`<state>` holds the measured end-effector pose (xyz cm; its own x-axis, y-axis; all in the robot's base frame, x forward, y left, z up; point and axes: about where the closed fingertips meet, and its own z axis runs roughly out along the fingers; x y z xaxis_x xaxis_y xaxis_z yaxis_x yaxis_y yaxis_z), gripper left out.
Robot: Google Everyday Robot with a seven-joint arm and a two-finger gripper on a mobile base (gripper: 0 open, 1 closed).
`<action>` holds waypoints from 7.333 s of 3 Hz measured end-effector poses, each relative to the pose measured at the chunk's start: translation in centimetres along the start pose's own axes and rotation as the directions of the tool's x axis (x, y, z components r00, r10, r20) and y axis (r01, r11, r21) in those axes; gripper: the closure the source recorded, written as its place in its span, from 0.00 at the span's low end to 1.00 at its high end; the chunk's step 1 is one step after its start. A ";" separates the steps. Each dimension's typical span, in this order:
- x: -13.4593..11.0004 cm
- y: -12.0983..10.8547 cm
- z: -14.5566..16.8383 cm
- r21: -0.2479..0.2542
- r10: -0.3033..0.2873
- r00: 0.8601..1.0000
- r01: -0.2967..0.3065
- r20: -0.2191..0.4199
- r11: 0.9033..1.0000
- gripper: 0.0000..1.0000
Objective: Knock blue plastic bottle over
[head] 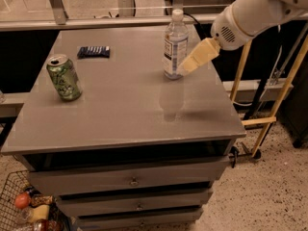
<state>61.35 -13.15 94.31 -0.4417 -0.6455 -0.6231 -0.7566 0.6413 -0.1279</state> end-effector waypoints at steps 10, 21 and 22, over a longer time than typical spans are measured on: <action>-7.8 -3.3 6.2 0.081 0.077 0.934 -0.112 0.348 0.990 0.88; -3.4 11.9 13.7 -0.520 -0.984 0.147 0.851 0.098 0.075 0.58; -3.5 11.9 13.9 -0.514 -0.984 0.146 0.854 0.099 0.075 0.36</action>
Offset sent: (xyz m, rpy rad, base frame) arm 0.0602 0.0176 -0.0320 0.1570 -0.1151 -0.1408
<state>60.63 2.54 84.25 0.7276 -0.6847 -0.0415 -0.6824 -0.7164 -0.1451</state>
